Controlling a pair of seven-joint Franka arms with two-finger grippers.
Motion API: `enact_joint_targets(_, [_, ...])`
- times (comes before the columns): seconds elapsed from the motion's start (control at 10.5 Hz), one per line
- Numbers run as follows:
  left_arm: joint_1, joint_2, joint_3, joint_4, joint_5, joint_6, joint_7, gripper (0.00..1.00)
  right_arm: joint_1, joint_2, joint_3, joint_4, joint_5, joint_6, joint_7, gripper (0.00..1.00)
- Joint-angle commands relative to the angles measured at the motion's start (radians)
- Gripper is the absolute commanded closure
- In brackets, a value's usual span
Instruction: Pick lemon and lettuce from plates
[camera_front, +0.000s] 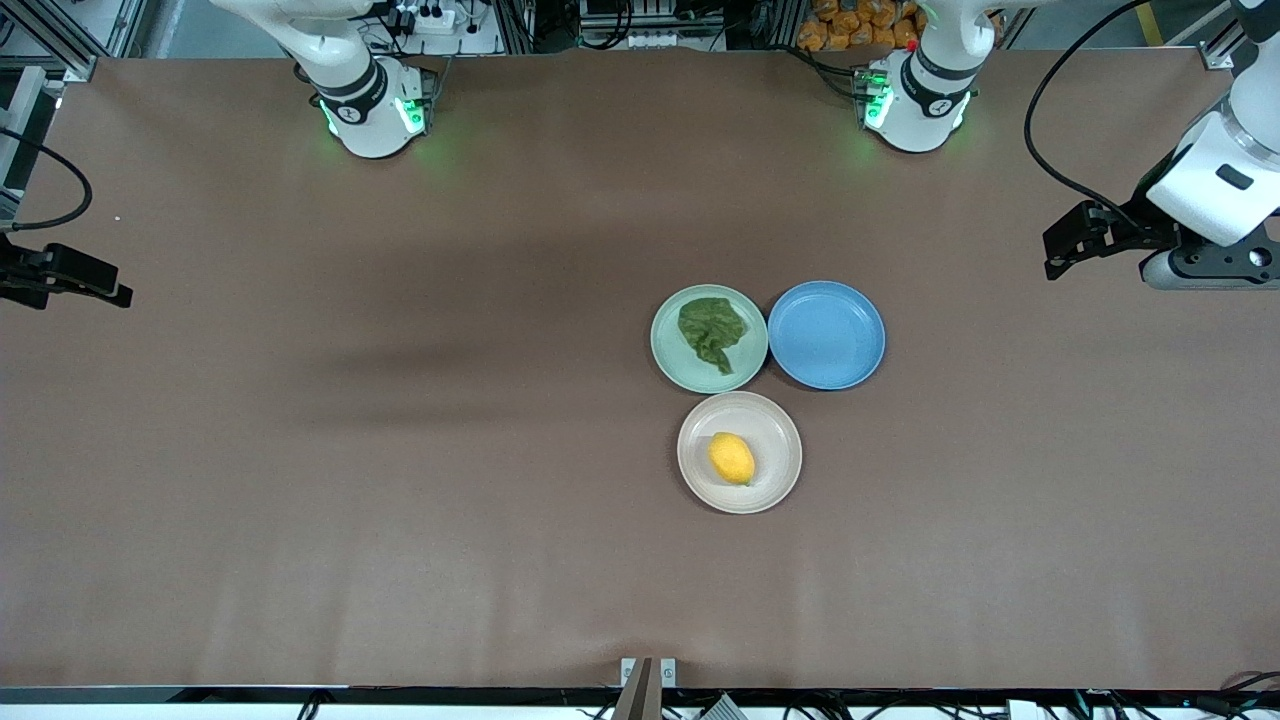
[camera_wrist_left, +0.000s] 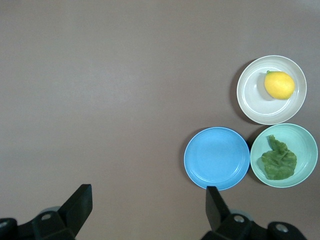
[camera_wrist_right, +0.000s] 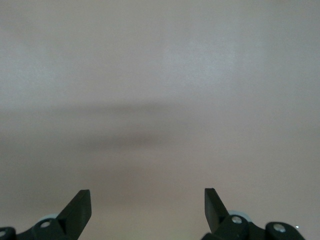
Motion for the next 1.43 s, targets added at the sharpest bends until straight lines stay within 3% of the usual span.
enact_joint_targets(0.0, [0.003,0.001,0.001,0.009,0.001,-0.013,0.034,0.0,-0.007,-0.031,0.008,-0.032,0.005,0.011,0.001,0.0])
enact_joint_targets(1.05, [-0.01,0.123,0.006,0.053,-0.002,0.011,0.034,0.0,-0.006,-0.031,0.008,-0.032,0.007,0.011,0.001,0.0])
enact_joint_targets(1.34, [-0.013,0.224,0.001,0.053,-0.033,0.086,0.017,0.0,-0.006,-0.031,0.008,-0.032,0.007,0.011,0.001,0.0])
